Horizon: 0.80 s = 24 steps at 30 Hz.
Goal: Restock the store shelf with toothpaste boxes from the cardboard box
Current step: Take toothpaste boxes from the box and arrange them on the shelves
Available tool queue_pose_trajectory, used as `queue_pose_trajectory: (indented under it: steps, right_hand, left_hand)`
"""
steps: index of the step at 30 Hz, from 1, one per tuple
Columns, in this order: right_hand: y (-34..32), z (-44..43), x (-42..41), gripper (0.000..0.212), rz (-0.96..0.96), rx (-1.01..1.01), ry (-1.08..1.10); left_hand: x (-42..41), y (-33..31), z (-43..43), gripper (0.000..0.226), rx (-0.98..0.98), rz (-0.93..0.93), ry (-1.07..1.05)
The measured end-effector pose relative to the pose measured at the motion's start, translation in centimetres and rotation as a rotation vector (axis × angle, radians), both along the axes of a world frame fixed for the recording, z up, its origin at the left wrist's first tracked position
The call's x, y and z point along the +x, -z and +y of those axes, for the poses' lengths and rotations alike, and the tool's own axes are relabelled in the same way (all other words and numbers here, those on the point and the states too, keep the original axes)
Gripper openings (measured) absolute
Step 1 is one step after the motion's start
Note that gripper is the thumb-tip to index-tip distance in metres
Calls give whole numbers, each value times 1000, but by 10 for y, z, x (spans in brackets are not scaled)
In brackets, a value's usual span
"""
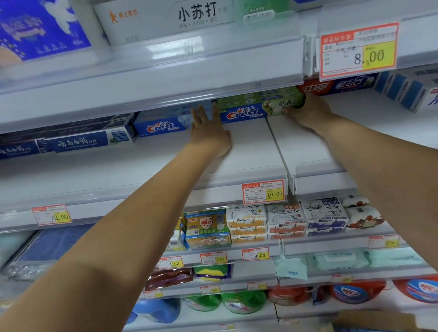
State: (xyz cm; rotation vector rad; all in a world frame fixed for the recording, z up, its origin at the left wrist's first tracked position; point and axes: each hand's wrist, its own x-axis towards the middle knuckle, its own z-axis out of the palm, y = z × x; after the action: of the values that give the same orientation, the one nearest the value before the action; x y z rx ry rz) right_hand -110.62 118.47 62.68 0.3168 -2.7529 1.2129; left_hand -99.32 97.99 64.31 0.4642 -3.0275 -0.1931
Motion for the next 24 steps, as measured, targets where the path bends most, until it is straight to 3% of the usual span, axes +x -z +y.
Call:
queue_pose_trajectory:
  steps: [2, 6, 8, 11, 15, 19, 22, 24]
  right_hand:
    - [-14, 13, 19, 44, -79, -52, -69]
    - [-41, 60, 74, 31, -49, 131, -95]
    - [-45, 94, 104, 29, 46, 35, -44]
    - [-35, 154, 150, 38, 174, -91, 86]
    - [13, 237, 201, 55, 64, -22, 195]
    - [109, 331, 232, 40, -319, 29, 383]
    - [173, 385, 260, 21, -603, 35, 434]
    - [216, 413, 277, 35, -744, 23, 455]
  left_hand:
    - [14, -4, 24, 70, 62, 4, 50]
    - [60, -3, 88, 39, 263, 242, 399]
    - [84, 5, 126, 30, 402, 405, 615]
    - [102, 32, 177, 21, 516, 450, 870]
    - [112, 76, 246, 34, 615, 286, 939]
    - [115, 138, 310, 36, 688, 8, 906]
    - [118, 196, 351, 34, 647, -267, 745]
    - [123, 232, 376, 25, 614, -386, 676]
